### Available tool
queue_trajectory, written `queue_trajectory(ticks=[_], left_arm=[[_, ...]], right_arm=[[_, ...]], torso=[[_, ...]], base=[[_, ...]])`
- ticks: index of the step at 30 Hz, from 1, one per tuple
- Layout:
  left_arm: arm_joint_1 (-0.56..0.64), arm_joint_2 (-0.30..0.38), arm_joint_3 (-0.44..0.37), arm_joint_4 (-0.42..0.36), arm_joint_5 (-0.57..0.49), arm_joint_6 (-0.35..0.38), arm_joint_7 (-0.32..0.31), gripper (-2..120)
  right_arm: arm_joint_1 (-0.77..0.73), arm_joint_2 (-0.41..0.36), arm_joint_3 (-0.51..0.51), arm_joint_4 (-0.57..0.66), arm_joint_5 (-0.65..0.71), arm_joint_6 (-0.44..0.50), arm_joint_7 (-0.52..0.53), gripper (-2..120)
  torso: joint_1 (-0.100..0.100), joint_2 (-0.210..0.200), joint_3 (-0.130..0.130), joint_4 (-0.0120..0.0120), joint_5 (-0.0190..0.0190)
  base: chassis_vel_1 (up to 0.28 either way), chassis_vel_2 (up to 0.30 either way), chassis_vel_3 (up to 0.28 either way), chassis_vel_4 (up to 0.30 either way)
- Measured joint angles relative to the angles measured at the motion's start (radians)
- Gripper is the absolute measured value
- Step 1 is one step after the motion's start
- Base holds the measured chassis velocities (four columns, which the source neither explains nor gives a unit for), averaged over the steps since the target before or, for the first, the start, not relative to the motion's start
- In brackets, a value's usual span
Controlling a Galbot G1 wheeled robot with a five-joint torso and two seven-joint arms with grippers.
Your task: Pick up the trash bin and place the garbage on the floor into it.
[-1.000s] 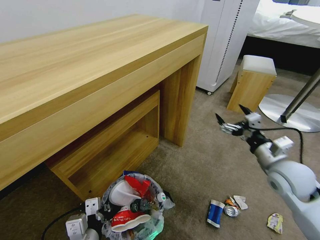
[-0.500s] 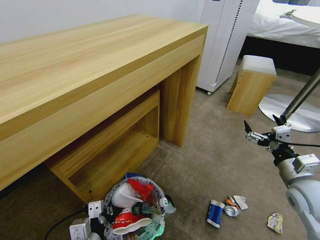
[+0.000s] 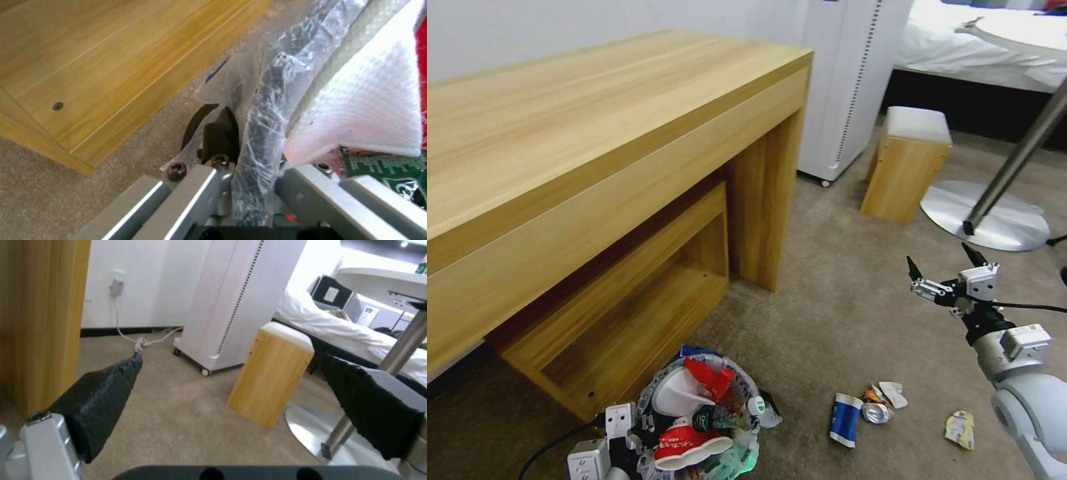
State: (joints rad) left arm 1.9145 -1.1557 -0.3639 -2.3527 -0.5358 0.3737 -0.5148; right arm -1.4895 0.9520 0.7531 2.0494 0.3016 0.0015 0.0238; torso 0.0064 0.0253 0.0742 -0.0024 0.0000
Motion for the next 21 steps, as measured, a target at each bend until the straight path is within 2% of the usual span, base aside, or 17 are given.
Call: queue_trajectory(ticks=[5,8,11,21], left_arm=[[0.010,-0.008,-0.001,-0.006,0.013,0.000,0.002,0],[0.014,-0.019,0.001,-0.006,0.024,0.000,0.005,0],[0.017,-0.027,0.003,-0.005,0.034,0.000,0.007,0],[0.023,-0.036,0.009,-0.005,0.045,0.000,0.008,0]], right_arm=[[0.002,-0.007,-0.023,-0.010,0.017,0.029,0.024,100],[0.011,-0.008,-0.049,-0.050,-0.022,0.099,0.034,100],[0.013,-0.004,-0.065,-0.066,-0.022,0.129,0.039,100],[-0.004,0.013,-0.086,-0.086,-0.024,0.159,0.024,100]], torso=[[0.000,0.000,0.000,0.0004,0.0000],[0.000,0.000,0.000,0.0003,0.0000],[0.000,0.000,0.000,0.0003,-0.0001],[0.000,0.000,0.000,0.0002,0.0000]], base=[[0.000,0.000,0.000,0.000],[0.000,0.000,0.000,0.000],[0.000,0.000,0.000,0.000],[0.000,0.000,0.000,0.000]])
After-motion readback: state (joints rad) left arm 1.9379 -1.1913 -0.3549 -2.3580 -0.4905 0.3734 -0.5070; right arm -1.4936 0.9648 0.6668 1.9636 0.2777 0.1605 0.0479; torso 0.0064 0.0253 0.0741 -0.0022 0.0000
